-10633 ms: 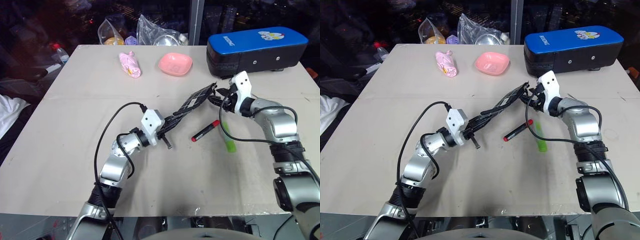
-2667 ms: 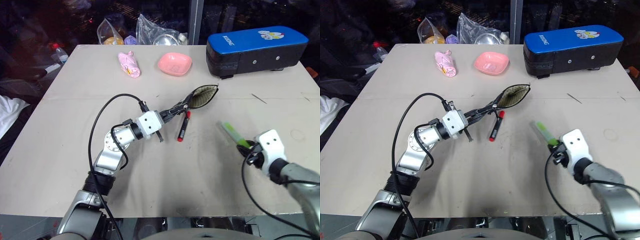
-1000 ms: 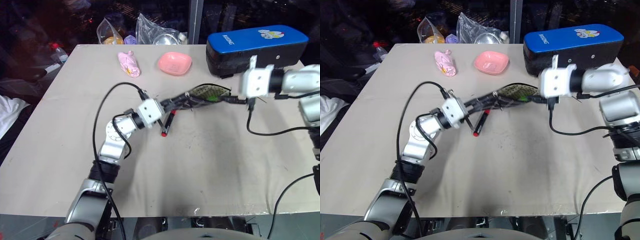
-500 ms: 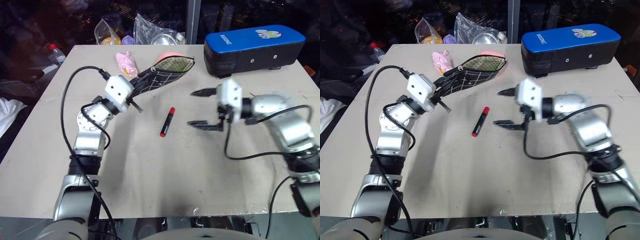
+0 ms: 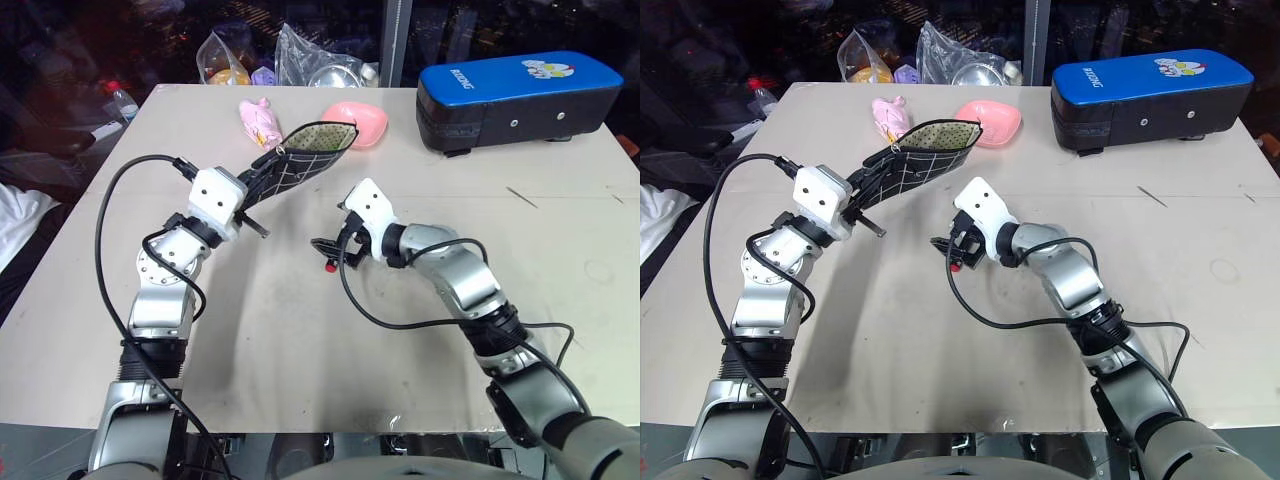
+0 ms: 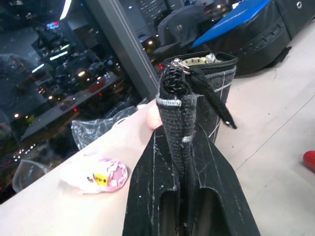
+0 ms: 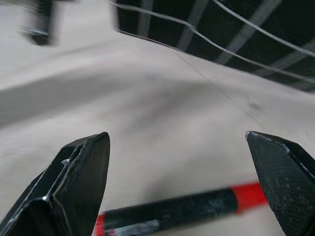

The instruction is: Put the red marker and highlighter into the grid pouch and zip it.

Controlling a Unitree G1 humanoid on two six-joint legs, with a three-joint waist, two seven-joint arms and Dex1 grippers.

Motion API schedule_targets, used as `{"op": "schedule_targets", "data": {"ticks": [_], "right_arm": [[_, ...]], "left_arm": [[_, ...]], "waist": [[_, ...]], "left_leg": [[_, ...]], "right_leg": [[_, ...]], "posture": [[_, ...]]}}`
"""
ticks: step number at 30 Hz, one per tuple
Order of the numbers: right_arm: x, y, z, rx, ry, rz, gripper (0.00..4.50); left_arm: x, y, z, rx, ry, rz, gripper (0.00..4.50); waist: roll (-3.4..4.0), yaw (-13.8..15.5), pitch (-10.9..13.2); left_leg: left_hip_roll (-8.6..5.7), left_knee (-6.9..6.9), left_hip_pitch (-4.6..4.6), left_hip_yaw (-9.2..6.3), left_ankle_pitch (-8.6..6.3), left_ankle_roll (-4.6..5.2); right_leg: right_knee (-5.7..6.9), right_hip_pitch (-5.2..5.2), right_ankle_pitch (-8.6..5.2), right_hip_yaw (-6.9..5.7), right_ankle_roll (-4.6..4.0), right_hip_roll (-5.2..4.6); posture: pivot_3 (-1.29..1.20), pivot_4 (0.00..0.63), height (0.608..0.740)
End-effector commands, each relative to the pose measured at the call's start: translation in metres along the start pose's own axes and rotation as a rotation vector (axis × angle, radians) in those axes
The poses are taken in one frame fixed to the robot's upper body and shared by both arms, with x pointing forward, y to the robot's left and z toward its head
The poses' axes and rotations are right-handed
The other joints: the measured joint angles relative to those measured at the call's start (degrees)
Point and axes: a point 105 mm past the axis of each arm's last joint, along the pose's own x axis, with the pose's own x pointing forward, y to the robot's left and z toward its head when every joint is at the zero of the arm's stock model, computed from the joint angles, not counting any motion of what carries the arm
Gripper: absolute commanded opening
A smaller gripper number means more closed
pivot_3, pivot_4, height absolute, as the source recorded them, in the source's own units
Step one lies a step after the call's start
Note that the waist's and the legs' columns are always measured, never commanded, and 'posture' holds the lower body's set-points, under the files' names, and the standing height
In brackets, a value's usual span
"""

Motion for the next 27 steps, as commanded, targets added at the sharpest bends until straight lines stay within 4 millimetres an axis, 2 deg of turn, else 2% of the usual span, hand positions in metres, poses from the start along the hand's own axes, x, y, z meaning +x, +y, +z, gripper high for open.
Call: {"op": "schedule_targets", "data": {"ticks": [1, 12, 19, 22, 24, 25, 27], "right_arm": [[0.007, -0.008, -0.005, 0.028, 0.031, -0.118, 4.47], [0.017, -0.004, -0.030, 0.244, 0.211, -0.208, 4.47], [0.016, 0.011, -0.042, 0.283, 0.342, -0.121, 4.47], [0.013, 0.010, -0.056, 0.262, 0.416, -0.100, 3.71], [0.011, 0.008, -0.061, 0.215, 0.437, -0.096, 2.85], [0.010, 0.006, -0.061, 0.196, 0.438, -0.099, 2.23], [0.009, 0.004, -0.062, 0.176, 0.441, -0.099, 1.52]], "left_arm": [[0.002, 0.005, 0.014, 0.036, -0.047, 0.019, 0.00], [0.005, 0.000, 0.013, 0.041, -0.049, -0.004, 0.00], [0.006, -0.002, 0.012, 0.042, -0.051, -0.008, 0.00], [0.005, -0.003, 0.011, 0.042, -0.050, -0.006, 0.00], [0.005, -0.003, 0.011, 0.041, -0.050, -0.006, 0.00], [0.005, -0.003, 0.011, 0.041, -0.050, -0.006, 0.00], [0.005, -0.004, 0.011, 0.040, -0.051, -0.007, 0.00]], "waist": [[0.00, -0.08, 0.00], [0.00, -0.20, 0.00], [-0.01, -0.22, -0.03], [0.00, -0.25, -0.05], [-0.01, -0.21, -0.06], [-0.01, -0.19, -0.07], [-0.02, -0.15, -0.07]], "left_leg": [[0.00, -0.01, 0.01, -0.01, 0.00, 0.00], [0.01, -0.03, -0.01, -0.10, 0.00, 0.00], [-0.03, -0.03, -0.03, -0.43, 0.00, 0.00], [-0.03, -0.04, -0.03, -0.45, -0.01, 0.00], [-0.03, -0.04, -0.03, -0.46, -0.01, 0.00], [-0.06, -0.04, -0.03, -0.48, -0.01, 0.01], [-0.08, -0.04, -0.03, -0.52, -0.01, 0.01]], "right_leg": [[0.00, 0.00, 0.00, -0.04, 0.00, 0.02], [-0.01, -0.01, 0.00, -0.04, 0.00, -0.01], [-0.02, 0.01, 0.00, -0.04, 0.00, -0.04], [-0.02, 0.02, 0.00, -0.05, 0.00, -0.04], [-0.03, 0.02, 0.00, -0.05, 0.00, -0.04], [-0.04, 0.03, 0.00, -0.05, 0.00, -0.04], [-0.04, 0.05, 0.00, -0.05, 0.00, -0.06]], "posture": [[0.00, 0.150, 0.740], [0.00, 0.150, 0.740], [0.00, 0.150, 0.740], [0.00, 0.150, 0.740], [0.00, 0.150, 0.740], [0.00, 0.150, 0.740], [0.00, 0.150, 0.740]]}}
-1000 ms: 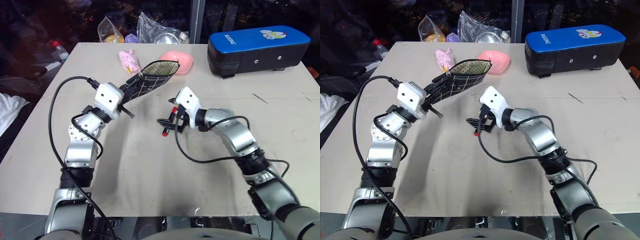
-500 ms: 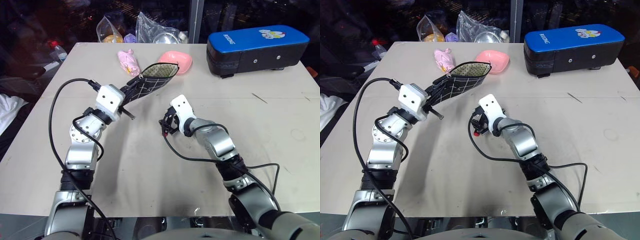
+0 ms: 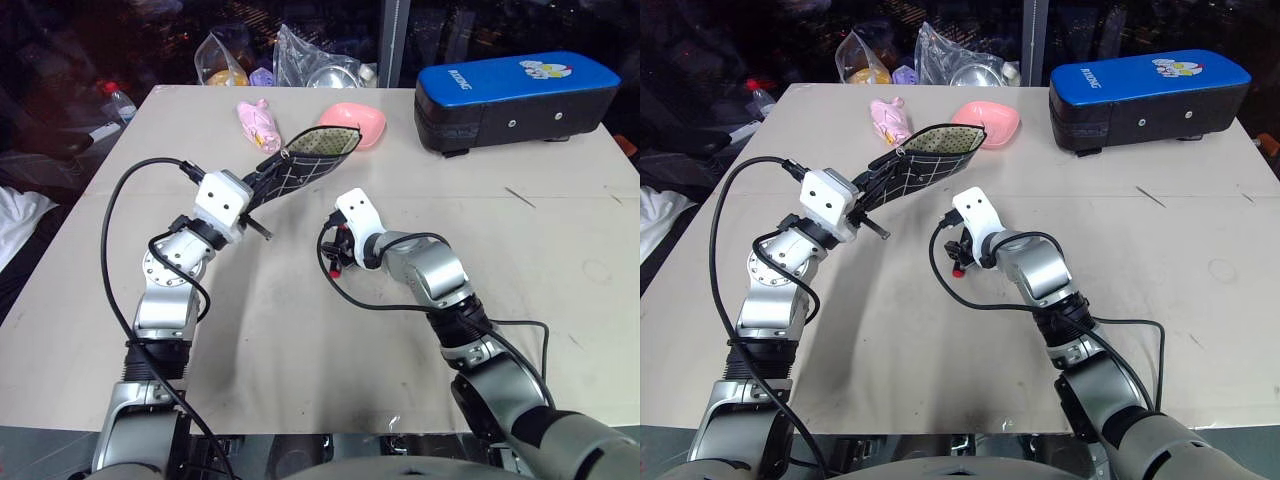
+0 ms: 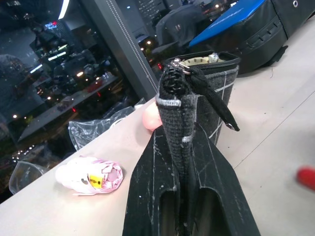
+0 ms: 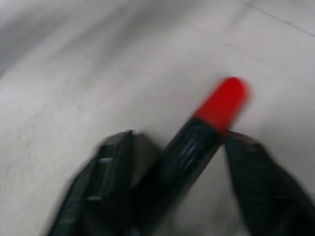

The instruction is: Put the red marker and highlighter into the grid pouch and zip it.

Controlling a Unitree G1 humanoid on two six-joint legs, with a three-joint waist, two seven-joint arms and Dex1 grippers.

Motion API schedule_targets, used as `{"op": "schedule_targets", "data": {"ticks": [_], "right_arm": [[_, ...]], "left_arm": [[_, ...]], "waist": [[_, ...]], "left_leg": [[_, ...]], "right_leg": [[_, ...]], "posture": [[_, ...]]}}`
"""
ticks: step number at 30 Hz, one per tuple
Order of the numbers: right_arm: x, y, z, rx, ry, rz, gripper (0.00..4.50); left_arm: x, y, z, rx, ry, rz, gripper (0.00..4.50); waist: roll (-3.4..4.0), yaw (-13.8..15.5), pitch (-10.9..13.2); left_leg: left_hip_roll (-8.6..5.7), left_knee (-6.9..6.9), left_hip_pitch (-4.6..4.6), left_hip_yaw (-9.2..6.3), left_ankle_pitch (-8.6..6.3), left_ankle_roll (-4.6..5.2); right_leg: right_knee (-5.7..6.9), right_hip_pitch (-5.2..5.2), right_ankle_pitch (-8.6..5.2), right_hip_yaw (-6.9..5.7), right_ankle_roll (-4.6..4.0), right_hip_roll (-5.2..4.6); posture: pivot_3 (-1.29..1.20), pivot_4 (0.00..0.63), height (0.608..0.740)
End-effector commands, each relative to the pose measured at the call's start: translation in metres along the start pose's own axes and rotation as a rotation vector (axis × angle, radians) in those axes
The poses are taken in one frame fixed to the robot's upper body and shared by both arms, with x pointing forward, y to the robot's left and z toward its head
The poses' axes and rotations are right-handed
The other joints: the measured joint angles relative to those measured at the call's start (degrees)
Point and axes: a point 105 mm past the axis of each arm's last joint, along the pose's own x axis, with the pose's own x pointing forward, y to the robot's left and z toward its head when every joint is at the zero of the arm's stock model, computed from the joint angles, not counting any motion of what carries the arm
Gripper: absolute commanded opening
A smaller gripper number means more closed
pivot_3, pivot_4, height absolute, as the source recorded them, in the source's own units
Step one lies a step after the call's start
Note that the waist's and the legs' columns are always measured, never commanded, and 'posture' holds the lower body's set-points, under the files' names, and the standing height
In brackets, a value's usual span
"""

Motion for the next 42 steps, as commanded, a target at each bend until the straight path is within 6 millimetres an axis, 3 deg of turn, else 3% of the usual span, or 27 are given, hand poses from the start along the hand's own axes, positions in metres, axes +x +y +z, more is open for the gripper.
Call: {"op": "schedule_targets", "data": {"ticks": [1, 3, 8, 12, 16, 21, 25, 33, 42], "right_arm": [[0.002, -0.006, -0.027, -0.020, 0.099, -0.017, 1.02], [0.001, -0.009, -0.027, -0.033, 0.099, -0.021, 0.25], [-0.007, -0.022, -0.023, -0.048, 0.073, -0.053, 0.23], [-0.035, -0.044, 0.006, -0.117, -0.099, -0.070, 0.23], [-0.072, -0.063, 0.035, -0.376, -0.299, -0.082, 0.23], [-0.115, -0.089, 0.060, -0.586, -0.374, -0.151, 0.23], [-0.136, -0.095, 0.083, -0.720, -0.420, -0.187, 0.23], [-0.136, -0.101, 0.067, -1.168, -0.198, -0.147, 0.23], [-0.134, -0.091, 0.055, -1.405, -0.157, -0.033, 0.23]], "left_arm": [[0.003, 0.002, 0.010, 0.029, -0.040, 0.005, 0.00], [0.003, 0.002, 0.009, 0.027, -0.040, 0.003, 0.00], [0.004, 0.000, 0.008, 0.024, -0.042, -0.004, 0.00], [0.005, -0.002, 0.009, 0.013, -0.051, -0.014, 0.00], [0.007, -0.011, 0.012, -0.004, -0.072, -0.048, 0.00], [0.013, -0.024, 0.018, -0.014, -0.102, -0.112, 0.00], [0.018, -0.049, 0.020, 0.054, -0.121, -0.236, 0.00], [0.029, -0.079, 0.034, 0.040, -0.198, -0.332, 0.00], [0.031, -0.104, 0.045, 0.034, -0.255, -0.419, 0.00]], "waist": [[-0.02, -0.01, -0.02], [-0.03, 0.00, -0.03], [-0.03, 0.32, -0.03], [-0.03, 0.86, -0.03], [-0.01, 0.43, 0.02], [0.01, -0.29, 0.05], [0.06, -0.23, 0.08], [0.08, 0.36, 0.10], [0.10, 0.08, 0.11]], "left_leg": [[0.00, 0.00, 0.00, -0.01, 0.00, 0.00], [-0.01, 0.01, 0.01, -0.02, 0.00, 0.00], [-0.08, 0.01, -0.02, -0.14, 0.00, 0.00], [-0.20, 0.02, -0.14, -0.29, 0.00, 0.02], [-0.23, 0.02, -0.15, -0.31, -0.01, 0.05], [-0.12, -0.02, -0.11, -0.31, -0.01, 0.03], [-0.08, -0.02, -0.06, -0.18, 0.00, 0.02], [-0.13, 0.00, -0.07, -0.09, 0.00, 0.03], [-0.04, 0.00, -0.01, -0.01, 0.01, 0.02]], "right_leg": [[0.00, 0.01, 0.00, -0.01, 0.00, 0.00], [0.01, 0.02, 0.00, -0.02, 0.00, 0.00], [0.00, 0.08, 0.00, -0.13, 0.00, -0.06], [-0.07, 0.11, 0.00, -0.29, 0.01, -0.17], [-0.08, 0.09, -0.01, -0.30, 0.01, -0.16], [-0.10, 0.07, -0.01, -0.21, 0.02, -0.03], [-0.06, 0.02, -0.01, -0.14, 0.01, 0.02], [-0.10, 0.02, -0.01, -0.14, 0.02, -0.02], [-0.06, -0.01, -0.02, 0.02, 0.02, 0.06]], "posture": [[0.00, 0.150, 0.740], [0.00, 0.150, 0.740], [0.00, 0.150, 0.740], [0.00, 0.150, 0.740], [0.00, 0.150, 0.740], [0.00, 0.150, 0.740], [0.00, 0.150, 0.740], [0.00, 0.150, 0.740], [0.00, 0.150, 0.740]]}}
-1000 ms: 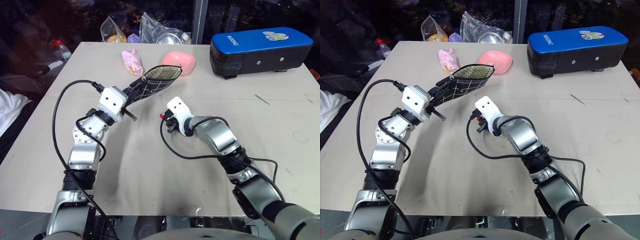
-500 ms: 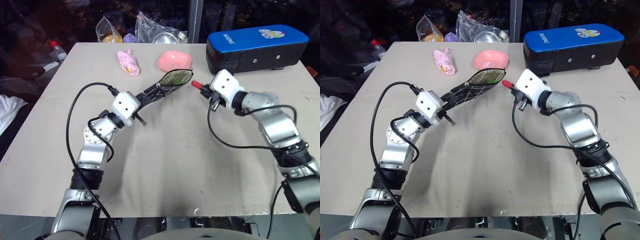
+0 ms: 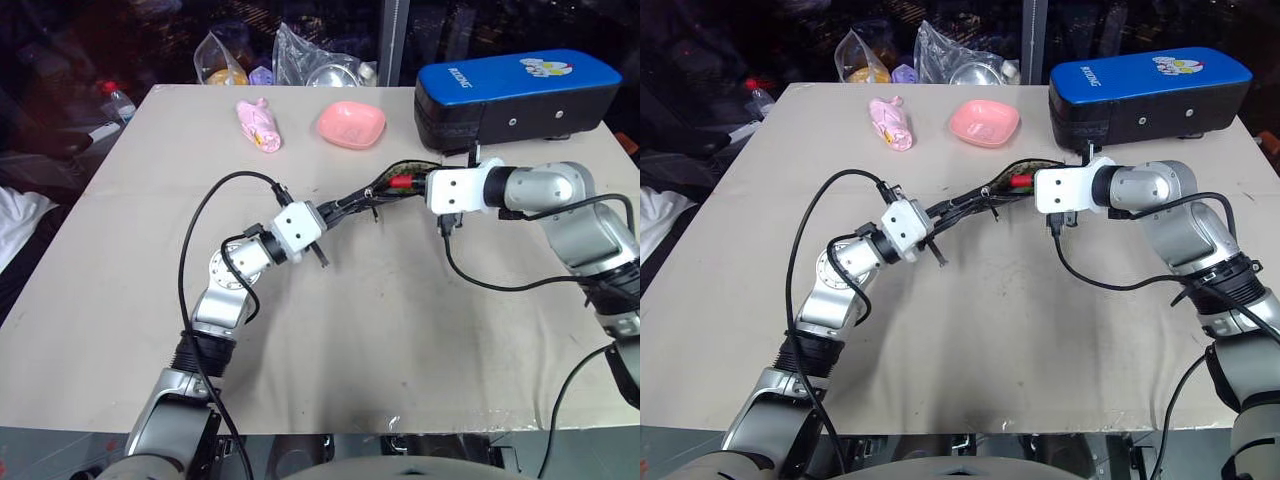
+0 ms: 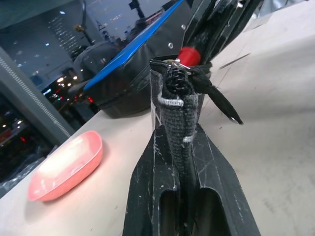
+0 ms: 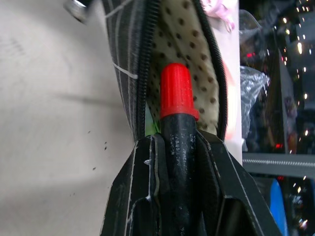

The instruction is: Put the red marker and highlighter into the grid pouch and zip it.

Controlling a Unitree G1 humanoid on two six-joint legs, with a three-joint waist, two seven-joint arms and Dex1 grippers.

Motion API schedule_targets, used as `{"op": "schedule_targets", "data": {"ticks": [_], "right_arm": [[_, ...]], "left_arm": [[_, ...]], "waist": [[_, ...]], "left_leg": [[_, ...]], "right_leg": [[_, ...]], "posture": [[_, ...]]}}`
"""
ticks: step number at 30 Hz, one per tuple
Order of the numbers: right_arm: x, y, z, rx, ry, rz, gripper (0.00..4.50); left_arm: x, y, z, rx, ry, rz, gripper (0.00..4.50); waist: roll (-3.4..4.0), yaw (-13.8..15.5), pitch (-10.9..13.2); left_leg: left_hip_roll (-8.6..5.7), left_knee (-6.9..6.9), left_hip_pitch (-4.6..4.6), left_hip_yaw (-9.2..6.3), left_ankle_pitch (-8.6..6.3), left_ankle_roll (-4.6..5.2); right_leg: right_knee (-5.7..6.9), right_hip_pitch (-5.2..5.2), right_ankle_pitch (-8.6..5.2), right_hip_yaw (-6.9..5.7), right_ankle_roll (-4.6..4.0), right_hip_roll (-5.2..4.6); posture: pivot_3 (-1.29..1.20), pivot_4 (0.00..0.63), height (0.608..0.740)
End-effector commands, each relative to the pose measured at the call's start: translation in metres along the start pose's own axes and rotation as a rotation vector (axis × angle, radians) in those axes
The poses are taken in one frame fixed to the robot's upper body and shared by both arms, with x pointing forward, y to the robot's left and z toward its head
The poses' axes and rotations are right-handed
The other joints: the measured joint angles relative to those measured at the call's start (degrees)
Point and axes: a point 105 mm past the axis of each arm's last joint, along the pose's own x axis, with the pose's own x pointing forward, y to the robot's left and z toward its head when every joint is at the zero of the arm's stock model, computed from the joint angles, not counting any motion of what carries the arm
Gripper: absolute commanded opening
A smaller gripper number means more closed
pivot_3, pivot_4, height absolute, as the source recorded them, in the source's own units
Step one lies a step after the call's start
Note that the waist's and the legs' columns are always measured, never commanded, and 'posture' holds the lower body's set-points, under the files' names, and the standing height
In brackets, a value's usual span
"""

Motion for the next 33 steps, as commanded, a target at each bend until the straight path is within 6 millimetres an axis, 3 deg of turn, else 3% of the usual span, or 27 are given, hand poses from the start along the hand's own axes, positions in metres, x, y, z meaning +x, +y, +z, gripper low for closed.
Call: {"op": "schedule_targets", "data": {"ticks": [1, 6, 10, 13, 14, 15, 20, 24, 26, 29, 33], "right_arm": [[-0.004, -0.009, 0.014, -0.143, -0.056, 0.001, 0.23], [-0.002, 0.003, 0.013, -0.272, -0.111, 0.066, 0.23], [0.000, 0.007, 0.015, -0.262, -0.174, 0.070, 0.23], [0.000, 0.007, 0.018, -0.213, -0.220, 0.054, 1.79], [-0.004, 0.003, 0.018, -0.158, -0.230, 0.031, 2.00], [-0.010, -0.002, 0.016, -0.109, -0.236, 0.004, 2.23], [-0.048, -0.026, 0.004, 0.171, -0.246, -0.098, 4.44], [-0.076, -0.036, -0.011, 0.407, -0.202, -0.163, 4.48], [-0.085, -0.034, -0.008, 0.557, -0.222, -0.170, 4.48], [-0.090, -0.020, 0.024, 0.819, -0.379, -0.072, 4.48], [-0.079, 0.032, 0.071, 1.070, -0.476, 0.161, 4.48]], "left_arm": [[0.008, -0.009, 0.023, 0.066, -0.090, -0.067, 0.00], [0.012, -0.015, 0.027, 0.091, -0.120, -0.134, 0.00], [0.013, -0.015, 0.027, 0.095, -0.130, -0.150, 0.00], [0.013, -0.015, 0.026, 0.080, -0.132, -0.147, 0.00], [0.013, -0.015, 0.024, 0.077, -0.124, -0.143, 0.00], [0.013, -0.015, 0.021, 0.074, -0.115, -0.139, 0.00], [0.013, -0.014, 0.017, 0.035, -0.102, -0.107, 0.00], [0.016, -0.015, 0.017, 0.023, -0.105, -0.094, 0.00], [0.018, -0.014, 0.018, 0.012, -0.111, -0.081, 0.00], [0.020, -0.013, 0.019, -0.002, -0.115, -0.070, 0.00], [0.024, -0.016, 0.020, -0.025, -0.124, -0.063, 0.00]], "waist": [[0.00, 0.10, 0.00], [0.00, 0.27, 0.00], [0.01, 0.24, 0.01], [0.02, 0.11, 0.01], [0.04, 0.10, 0.02], [0.04, 0.19, 0.02], [0.07, 0.77, 0.04], [0.07, 0.82, 0.04], [0.07, 0.85, 0.04], [0.07, 0.84, 0.04], [0.06, 0.81, 0.03]], "left_leg": [[0.00, 0.00, 0.00, 0.01, 0.00, 0.00], [-0.03, 0.03, 0.00, 0.05, 0.00, 0.00], [-0.04, 0.03, 0.02, 0.08, 0.00, 0.00], [-0.02, 0.03, 0.04, 0.09, 0.00, 0.00], [0.00, 0.03, 0.05, 0.10, 0.00, 0.00], [0.01, 0.03, 0.06, 0.10, 0.00, 0.00], [0.01, 0.06, 0.00, 0.07, 0.00, 0.00], [-0.01, 0.07, 0.03, 0.00, 0.00, 0.01], [-0.01, 0.07, 0.02, -0.02, 0.00, 0.00], [-0.01, 0.05, 0.01, -0.05, 0.00, 0.01], [0.06, 0.05, 0.00, -0.19, 0.00, 0.01]], "right_leg": [[0.00, 0.00, 0.00, 0.00, 0.00, 0.00], [0.00, 0.01, 0.00, -0.04, 0.00, -0.03], [0.00, 0.01, 0.00, -0.04, 0.00, -0.03], [0.02, 0.01, 0.00, -0.02, 0.00, -0.01], [0.03, 0.01, 0.00, -0.02, 0.00, 0.00], [0.04, 0.00, 0.00, 0.00, 0.00, 0.00], [0.02, 0.02, 0.00, 0.03, 0.00, -0.05], [0.03, 0.07, 0.00, 0.02, 0.00, -0.05], [0.03, 0.07, 0.00, 0.03, 0.00, -0.05], [0.03, 0.07, 0.01, 0.03, 0.00, -0.05], [0.02, 0.12, 0.01, 0.00, -0.01, -0.15]], "posture": [[0.00, 0.150, 0.740], [0.00, 0.150, 0.740], [0.00, 0.150, 0.740], [0.00, 0.150, 0.740], [0.00, 0.150, 0.740], [0.00, 0.150, 0.740], [0.00, 0.150, 0.740], [0.00, 0.150, 0.740], [0.00, 0.150, 0.740], [0.00, 0.150, 0.740], [0.00, 0.150, 0.740]]}}
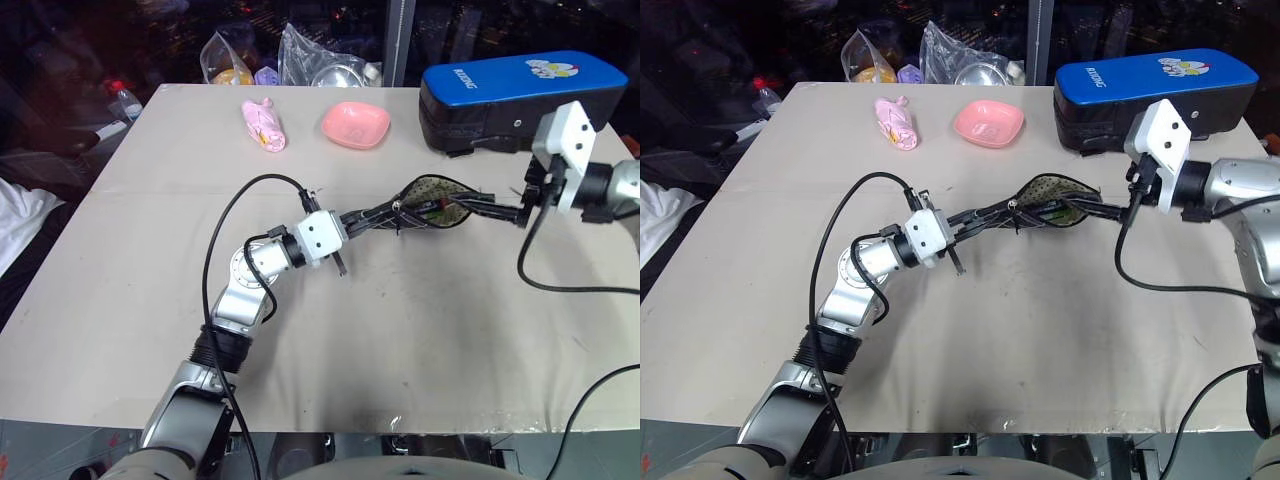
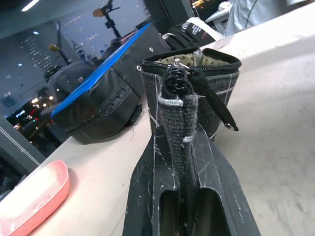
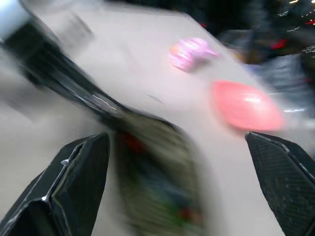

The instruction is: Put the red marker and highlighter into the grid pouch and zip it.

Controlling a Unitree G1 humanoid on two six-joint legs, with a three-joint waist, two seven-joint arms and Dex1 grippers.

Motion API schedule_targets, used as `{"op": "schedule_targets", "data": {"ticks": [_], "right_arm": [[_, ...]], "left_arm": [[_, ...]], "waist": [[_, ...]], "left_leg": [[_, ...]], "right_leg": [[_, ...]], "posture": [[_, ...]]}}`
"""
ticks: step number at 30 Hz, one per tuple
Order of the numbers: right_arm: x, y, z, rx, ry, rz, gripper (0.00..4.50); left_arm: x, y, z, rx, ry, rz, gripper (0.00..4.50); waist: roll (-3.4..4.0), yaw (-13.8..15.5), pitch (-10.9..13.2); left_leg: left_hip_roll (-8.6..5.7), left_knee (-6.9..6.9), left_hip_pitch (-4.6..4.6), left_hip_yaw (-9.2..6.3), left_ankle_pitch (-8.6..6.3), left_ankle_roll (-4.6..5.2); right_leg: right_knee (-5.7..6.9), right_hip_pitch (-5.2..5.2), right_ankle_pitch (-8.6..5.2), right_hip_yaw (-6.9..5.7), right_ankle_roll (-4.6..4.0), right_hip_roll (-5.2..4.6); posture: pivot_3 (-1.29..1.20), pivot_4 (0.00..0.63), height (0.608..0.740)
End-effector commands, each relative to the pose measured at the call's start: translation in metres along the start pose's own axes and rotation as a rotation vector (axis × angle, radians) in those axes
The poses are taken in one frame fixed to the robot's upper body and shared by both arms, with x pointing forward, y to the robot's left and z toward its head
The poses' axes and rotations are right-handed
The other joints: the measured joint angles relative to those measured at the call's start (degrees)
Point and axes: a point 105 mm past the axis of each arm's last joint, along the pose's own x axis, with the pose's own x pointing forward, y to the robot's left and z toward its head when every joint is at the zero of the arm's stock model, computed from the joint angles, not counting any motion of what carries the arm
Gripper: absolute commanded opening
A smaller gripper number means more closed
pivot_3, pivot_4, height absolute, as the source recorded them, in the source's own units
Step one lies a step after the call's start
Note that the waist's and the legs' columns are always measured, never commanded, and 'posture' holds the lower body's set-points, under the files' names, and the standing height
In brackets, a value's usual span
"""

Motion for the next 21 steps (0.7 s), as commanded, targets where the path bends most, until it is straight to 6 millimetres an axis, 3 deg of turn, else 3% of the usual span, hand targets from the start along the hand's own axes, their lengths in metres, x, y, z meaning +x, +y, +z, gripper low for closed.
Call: {"op": "schedule_targets", "data": {"ticks": [1, 6, 12, 21], "right_arm": [[0.017, 0.047, -0.010, 0.175, -0.010, 0.096, 4.48], [0.035, 0.052, -0.031, 0.273, 0.013, -0.017, 4.48], [0.046, 0.031, -0.049, 0.320, 0.014, -0.242, 4.48], [0.058, 0.020, -0.026, 0.385, -0.104, -0.294, 4.48]], "left_arm": [[0.005, 0.005, 0.010, 0.000, -0.043, 0.032, 0.00], [0.010, 0.004, 0.014, -0.031, -0.062, 0.054, 0.00], [0.014, -0.001, 0.018, -0.060, -0.071, 0.065, 0.00], [0.014, -0.003, 0.017, -0.060, -0.061, 0.067, 0.00]], "waist": [[-0.02, 0.04, -0.01], [-0.03, -0.25, -0.02], [-0.05, -0.33, -0.03], [-0.05, -0.52, -0.04]], "left_leg": [[0.01, 0.00, 0.00, -0.05, 0.00, 0.00], [-0.16, 0.04, -0.02, -0.11, 0.00, 0.02], [-0.19, 0.03, -0.05, -0.19, 0.00, 0.01], [-0.19, 0.03, -0.05, -0.20, 0.00, 0.01]], "right_leg": [[-0.02, 0.03, 0.00, -0.03, 0.00, -0.02], [0.04, 0.06, 0.00, -0.05, 0.01, 0.06], [0.00, 0.06, 0.00, -0.12, 0.03, 0.10], [0.01, 0.06, 0.00, -0.14, 0.03, 0.13]], "posture": [[0.00, 0.150, 0.740], [0.00, 0.150, 0.740], [0.00, 0.150, 0.740], [0.00, 0.150, 0.740]]}}
